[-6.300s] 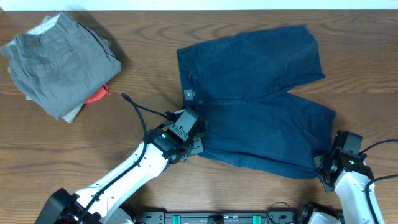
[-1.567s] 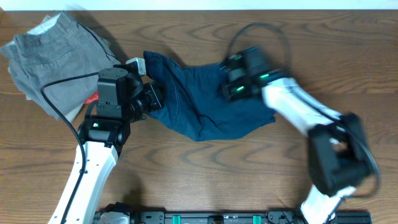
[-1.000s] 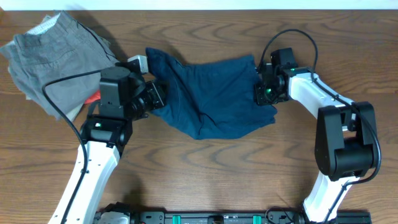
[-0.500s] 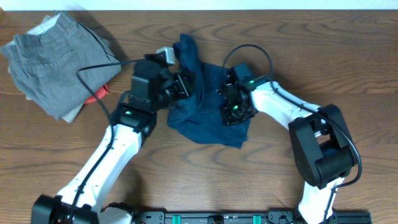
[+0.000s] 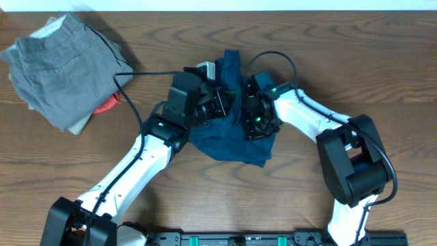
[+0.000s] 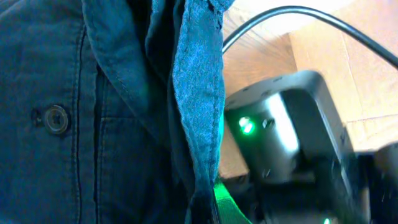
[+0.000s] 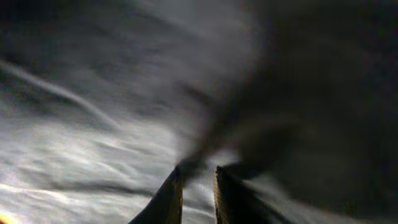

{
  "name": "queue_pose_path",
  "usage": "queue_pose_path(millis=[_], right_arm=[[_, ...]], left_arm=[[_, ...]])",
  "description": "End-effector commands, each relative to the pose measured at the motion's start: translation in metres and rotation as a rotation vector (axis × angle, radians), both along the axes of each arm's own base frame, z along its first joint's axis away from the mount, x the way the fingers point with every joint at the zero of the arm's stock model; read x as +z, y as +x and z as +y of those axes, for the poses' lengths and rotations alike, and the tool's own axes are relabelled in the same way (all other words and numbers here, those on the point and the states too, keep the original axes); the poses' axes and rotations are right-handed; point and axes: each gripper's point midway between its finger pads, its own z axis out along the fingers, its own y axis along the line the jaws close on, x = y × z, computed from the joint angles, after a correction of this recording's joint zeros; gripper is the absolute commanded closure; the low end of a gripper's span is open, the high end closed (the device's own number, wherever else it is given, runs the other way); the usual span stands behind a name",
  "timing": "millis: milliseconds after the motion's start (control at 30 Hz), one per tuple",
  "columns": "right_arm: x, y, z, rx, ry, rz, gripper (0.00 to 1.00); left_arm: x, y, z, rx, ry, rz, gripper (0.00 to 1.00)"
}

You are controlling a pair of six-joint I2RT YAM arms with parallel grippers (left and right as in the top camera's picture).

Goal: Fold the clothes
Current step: 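Fold the right half over toward the left gripper with the right gripper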

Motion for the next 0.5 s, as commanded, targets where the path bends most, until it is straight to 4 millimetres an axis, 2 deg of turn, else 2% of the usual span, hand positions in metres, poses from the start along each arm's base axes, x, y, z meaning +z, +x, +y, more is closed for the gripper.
queue_pose_path(millis=[0, 133, 233, 333, 467], right_arm=[[0.021, 0.031, -0.044, -0.078, -0.116, -0.108, 0.80], [0.049, 0.052, -0.090, -0.184, -0.179, -0.197, 0.69], [0.055, 0.060, -0.118, -0.258, -0.199, -0.211, 0.72], [0.049, 0.060, -0.134, -0.296, -0.209, -0.186, 0.74], [0.039, 0.052, -0.136, -0.294, -0.220, -0.150, 0.74]], left_arm=[[0.000, -0.005, -0.006, -0.019, -0.007, 0.017, 0.93], [-0.007, -0.014, -0.010, -0.039, 0.007, 0.047, 0.93], [-0.007, -0.020, -0.018, -0.061, 0.009, 0.050, 0.93], [-0.008, -0.027, -0.026, -0.086, 0.011, 0.051, 0.92], [-0.015, -0.036, -0.036, -0.118, 0.022, 0.069, 0.89]])
